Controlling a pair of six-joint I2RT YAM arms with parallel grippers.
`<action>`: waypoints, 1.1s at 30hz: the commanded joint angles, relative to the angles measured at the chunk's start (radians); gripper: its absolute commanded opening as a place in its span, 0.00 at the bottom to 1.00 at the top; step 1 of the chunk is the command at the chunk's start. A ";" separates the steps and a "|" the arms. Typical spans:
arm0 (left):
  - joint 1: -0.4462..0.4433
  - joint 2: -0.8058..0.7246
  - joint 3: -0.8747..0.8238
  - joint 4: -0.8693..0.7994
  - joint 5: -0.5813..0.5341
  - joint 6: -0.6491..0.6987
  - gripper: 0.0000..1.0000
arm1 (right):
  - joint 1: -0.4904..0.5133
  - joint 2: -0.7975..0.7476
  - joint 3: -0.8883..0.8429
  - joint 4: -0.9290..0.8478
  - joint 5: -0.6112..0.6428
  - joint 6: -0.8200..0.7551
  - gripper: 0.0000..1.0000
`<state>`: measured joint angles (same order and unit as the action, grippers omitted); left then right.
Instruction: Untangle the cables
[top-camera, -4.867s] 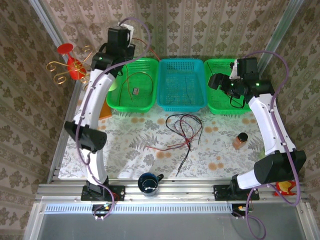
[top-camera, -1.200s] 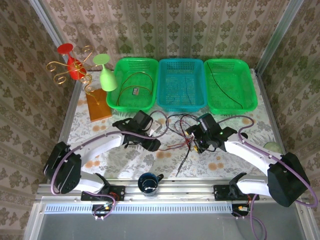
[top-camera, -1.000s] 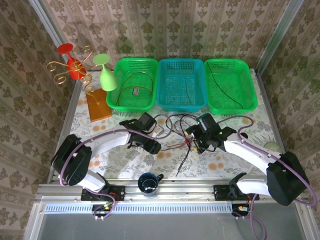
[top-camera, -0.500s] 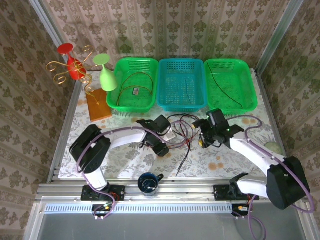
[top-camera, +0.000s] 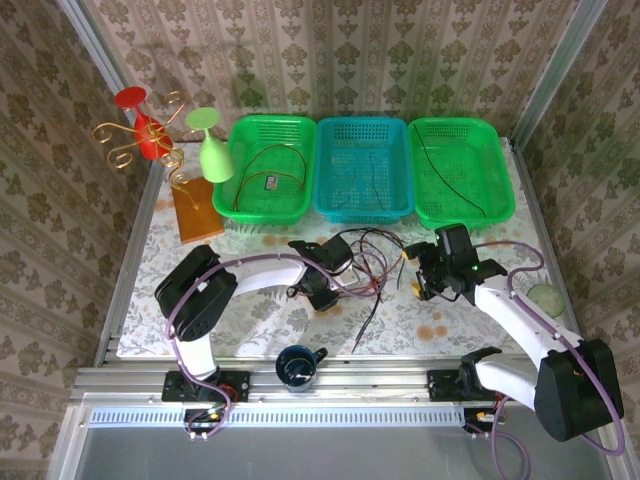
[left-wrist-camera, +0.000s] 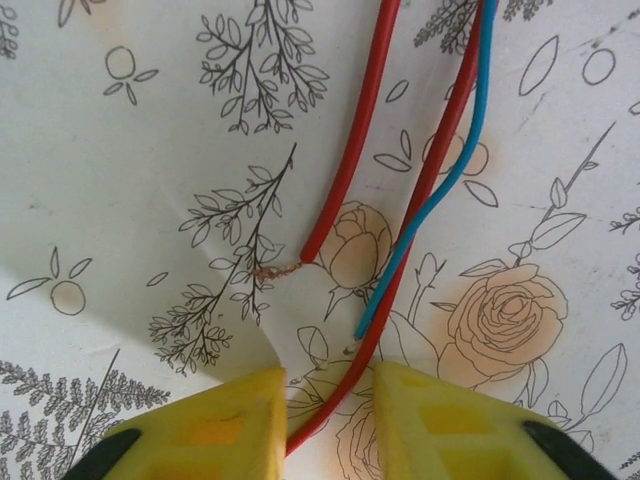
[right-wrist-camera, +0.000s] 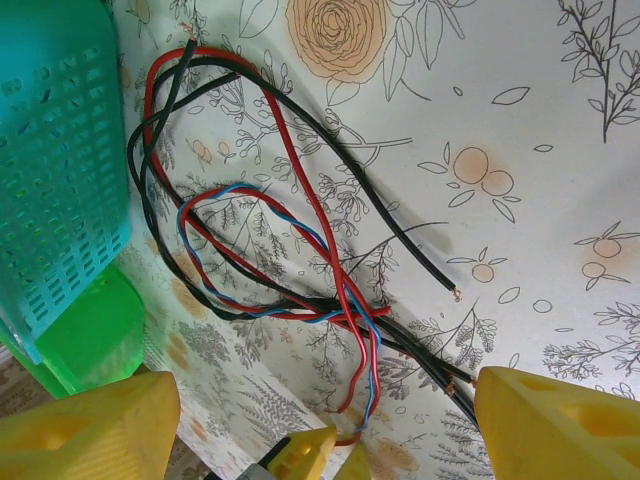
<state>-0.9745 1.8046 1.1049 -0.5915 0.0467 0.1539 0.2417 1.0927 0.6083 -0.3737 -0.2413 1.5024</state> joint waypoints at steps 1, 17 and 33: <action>-0.043 0.042 0.004 -0.026 0.034 -0.004 0.23 | -0.010 -0.025 -0.008 -0.023 -0.012 -0.007 0.79; -0.090 0.093 0.028 -0.101 0.079 -0.208 0.04 | -0.043 -0.052 -0.034 -0.020 -0.047 -0.034 0.79; -0.101 0.017 0.076 -0.176 0.011 -0.159 0.00 | -0.090 -0.115 -0.052 -0.051 -0.054 -0.051 0.79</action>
<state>-1.0496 1.8557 1.1915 -0.7010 0.0174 -0.0296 0.1551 1.0000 0.5747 -0.3923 -0.2867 1.4643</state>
